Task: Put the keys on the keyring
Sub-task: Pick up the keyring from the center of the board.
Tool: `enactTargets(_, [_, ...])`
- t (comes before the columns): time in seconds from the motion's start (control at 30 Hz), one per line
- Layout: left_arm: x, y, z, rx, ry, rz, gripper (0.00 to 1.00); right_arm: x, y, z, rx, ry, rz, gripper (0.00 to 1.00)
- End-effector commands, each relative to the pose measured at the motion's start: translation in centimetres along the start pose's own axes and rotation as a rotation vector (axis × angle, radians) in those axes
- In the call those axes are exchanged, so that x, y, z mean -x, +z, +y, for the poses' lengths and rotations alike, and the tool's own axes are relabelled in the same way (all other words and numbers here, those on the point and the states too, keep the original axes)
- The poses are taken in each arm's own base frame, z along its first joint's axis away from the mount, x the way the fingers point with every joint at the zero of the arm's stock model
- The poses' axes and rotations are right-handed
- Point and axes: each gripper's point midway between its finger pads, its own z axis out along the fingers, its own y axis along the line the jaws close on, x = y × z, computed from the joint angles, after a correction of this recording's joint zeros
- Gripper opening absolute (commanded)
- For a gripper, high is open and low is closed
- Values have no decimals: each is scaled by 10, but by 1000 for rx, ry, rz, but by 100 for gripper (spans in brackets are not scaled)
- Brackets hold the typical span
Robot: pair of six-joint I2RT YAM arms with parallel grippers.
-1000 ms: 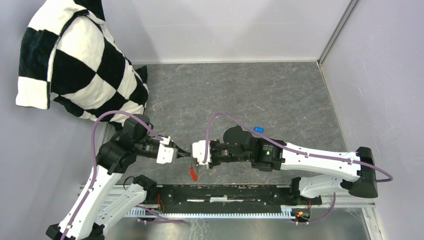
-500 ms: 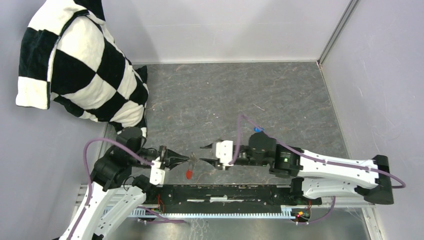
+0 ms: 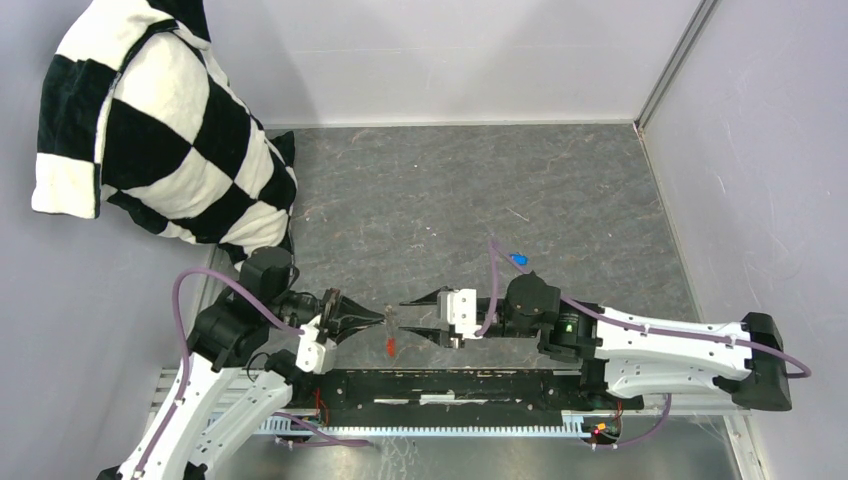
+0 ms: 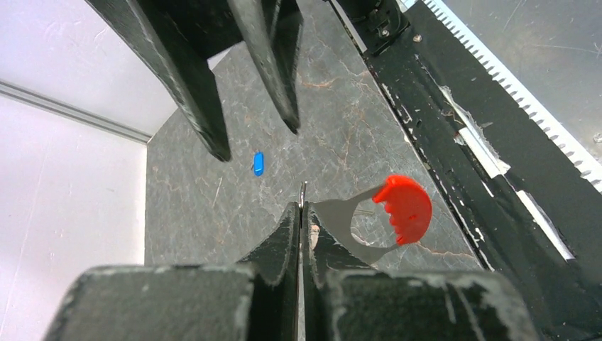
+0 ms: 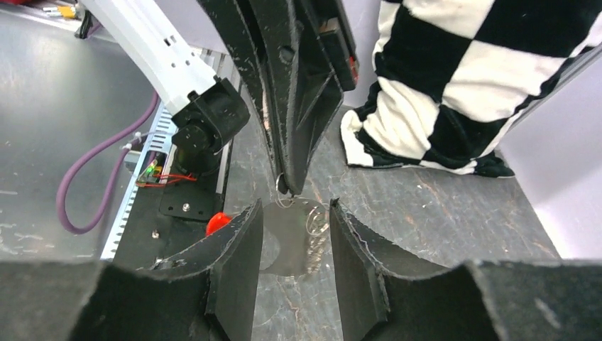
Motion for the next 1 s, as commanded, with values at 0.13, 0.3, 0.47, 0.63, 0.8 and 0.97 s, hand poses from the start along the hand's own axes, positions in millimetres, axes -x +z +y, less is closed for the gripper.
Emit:
enactTargets(0.13, [24, -2, 16, 16, 90, -67, 2, 23, 13, 0, 21, -22, -59, 44])
enactTargets(0.3, [25, -2, 19, 18, 92, -65, 2, 19, 23, 0, 20, -32, -27, 40])
enactTargets(0.47, [30, -4, 28, 52, 68, -70, 2, 14, 29, -2, 6, -37, 12, 33])
enactTargets(0.63, [31, -4, 29, 62, 53, -71, 2, 11, 32, -6, -25, -38, 46, 14])
enactTargets(0.8, [32, -4, 30, 63, 33, -73, 2, 6, 33, -10, -50, -47, 84, 1])
enactTargets(0.97, [33, -5, 31, 64, 14, -71, 2, -2, 31, -12, -67, -62, 129, 1])
